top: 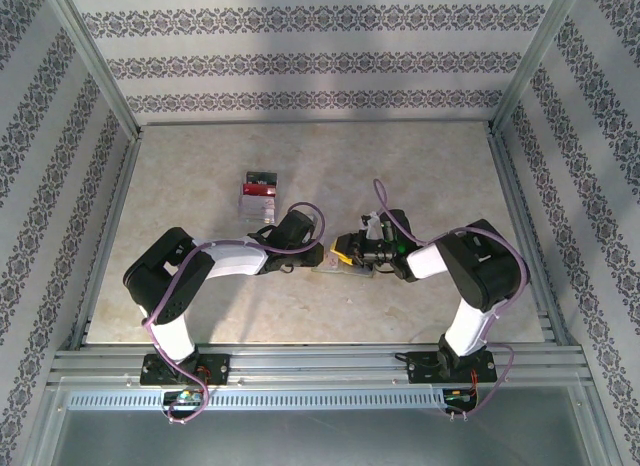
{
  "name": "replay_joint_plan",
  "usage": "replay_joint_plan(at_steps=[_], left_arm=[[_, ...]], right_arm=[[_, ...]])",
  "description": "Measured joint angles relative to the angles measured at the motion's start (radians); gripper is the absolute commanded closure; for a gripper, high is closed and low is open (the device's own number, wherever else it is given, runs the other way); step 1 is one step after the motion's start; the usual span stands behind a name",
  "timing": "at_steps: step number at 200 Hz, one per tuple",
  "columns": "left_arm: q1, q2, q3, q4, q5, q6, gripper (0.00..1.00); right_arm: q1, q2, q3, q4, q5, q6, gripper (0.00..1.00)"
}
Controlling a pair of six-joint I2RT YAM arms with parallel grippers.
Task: Take the credit cards out of the card holder
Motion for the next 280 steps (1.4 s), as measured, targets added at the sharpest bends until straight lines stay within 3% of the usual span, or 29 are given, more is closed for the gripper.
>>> replay_joint_plan(at_steps=[28, 46, 77, 188, 280], left_arm=[[0.000, 0.000, 0.000, -0.001, -0.004, 0.000, 0.78], [0.000, 0.000, 0.000, -0.001, -0.009, -0.004, 0.69], [-0.001, 0.002, 0.008, -0.009, -0.010, -0.012, 0.67], [-0.002, 0.024, 0.053, -0.060, -0.011, -0.024, 0.66], [-0.002, 0.024, 0.053, -0.063, -0.016, -0.026, 0.72]], right_arm=[[0.000, 0.021, 0.000, 0.031, 0.000, 0.016, 0.80], [-0.005, 0.020, -0.005, 0.055, -0.003, 0.029, 0.80], [-0.029, 0.020, -0.029, 0.096, -0.024, 0.036, 0.80], [-0.079, 0.019, -0.084, 0.198, -0.059, 0.080, 0.84], [-0.122, 0.019, -0.115, 0.222, -0.074, 0.085, 0.88]])
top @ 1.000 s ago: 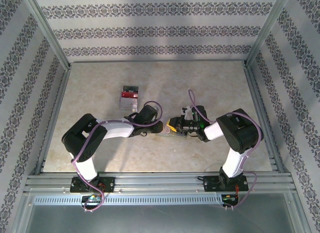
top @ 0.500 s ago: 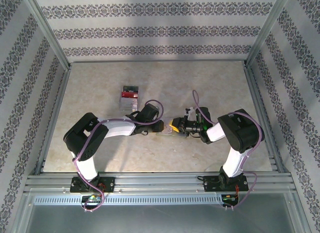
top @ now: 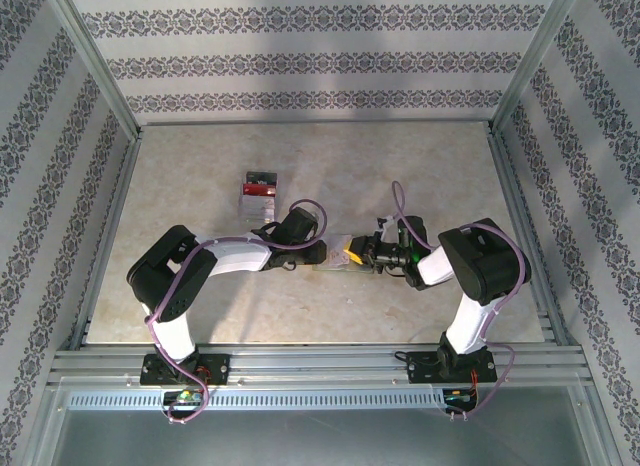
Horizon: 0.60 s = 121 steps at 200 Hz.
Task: Take the credit cards out of the card holder
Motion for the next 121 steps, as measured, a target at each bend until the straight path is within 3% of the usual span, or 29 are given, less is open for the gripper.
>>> replay_joint_plan(at_steps=[121], left_arm=[[0.000, 0.000, -0.006, 0.004, -0.006, -0.013, 0.78]], right_arm=[[-0.032, -0.012, -0.016, -0.011, -0.007, -0.018, 0.94]])
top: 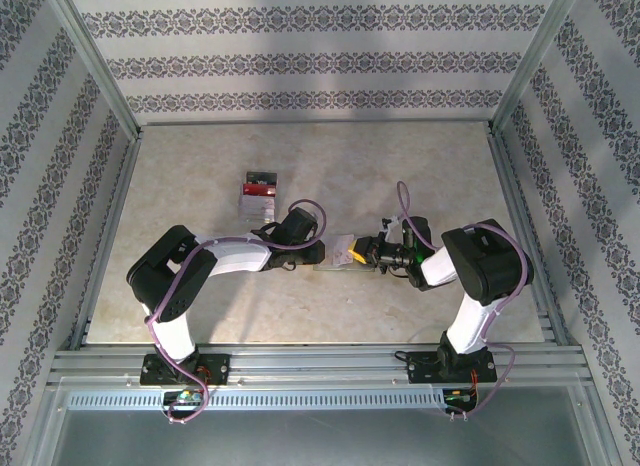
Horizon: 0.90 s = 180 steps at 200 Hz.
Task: Take the credit cards out of the card holder
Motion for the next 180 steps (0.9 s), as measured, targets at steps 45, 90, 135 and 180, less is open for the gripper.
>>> replay_joint_plan(at_steps=[45, 90, 135, 180], left_arm=[[0.000, -0.001, -0.002, 0.003, 0.000, -0.006, 0.78], [0.000, -0.001, -0.002, 0.003, 0.000, -0.006, 0.78], [0.000, -0.002, -0.002, 0.003, 0.000, -0.006, 0.78], [0.000, -0.005, -0.005, 0.004, 0.000, -0.007, 0.74]], right_arm=[[-0.006, -0.053, 0.001, -0.105, 0.013, -0.063, 0.96], [-0.005, -0.166, 0.042, -0.353, 0.060, -0.188, 0.96], [0.021, -0.224, 0.122, -0.613, 0.125, -0.319, 0.98], [0.023, -0.296, 0.171, -0.811, 0.193, -0.419, 0.99]])
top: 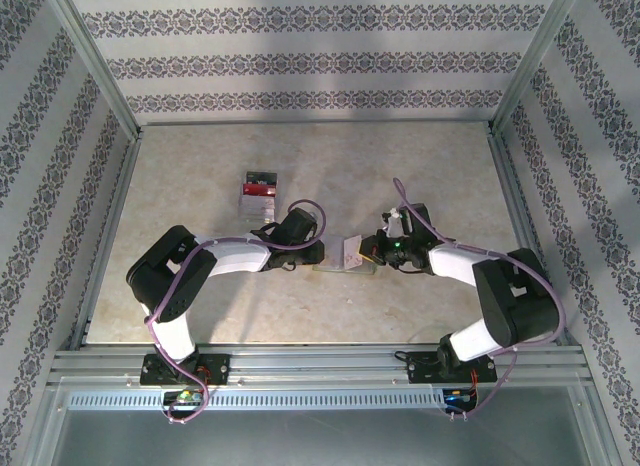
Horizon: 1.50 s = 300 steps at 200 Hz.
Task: Take the credit cards out of the card holder
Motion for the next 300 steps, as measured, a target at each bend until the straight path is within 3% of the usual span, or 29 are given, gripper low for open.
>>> replay_joint_plan(at_steps=[48, 111, 151, 207, 262, 300], left_arm=[[0.001, -0.015, -0.003, -0.008, 0.016, -0.006, 0.54], [0.002, -0.124, 0.051, -0.124, 0.032, 0.041, 0.35], [0.034, -0.216, 0.134, -0.176, 0.068, 0.182, 0.25], [0.129, -0.332, 0.144, -0.203, 0.140, 0.369, 0.00], [0.233, -0.386, 0.044, -0.101, 0.217, 0.341, 0.01], [0.249, -0.409, 0.029, -0.078, 0.427, 0.466, 0.01]], right_arm=[[0.000, -0.072, 0.060, -0.188, 0.068, -0.104, 1.00], [0.000, -0.197, 0.149, -0.354, 0.119, -0.226, 1.00], [0.029, -0.258, 0.198, -0.420, 0.131, -0.304, 1.00], [0.095, -0.283, 0.300, -0.489, 0.148, -0.401, 1.00], [0.163, -0.239, 0.406, -0.521, 0.184, -0.467, 1.00], [0.182, -0.214, 0.428, -0.548, 0.161, -0.541, 1.00]])
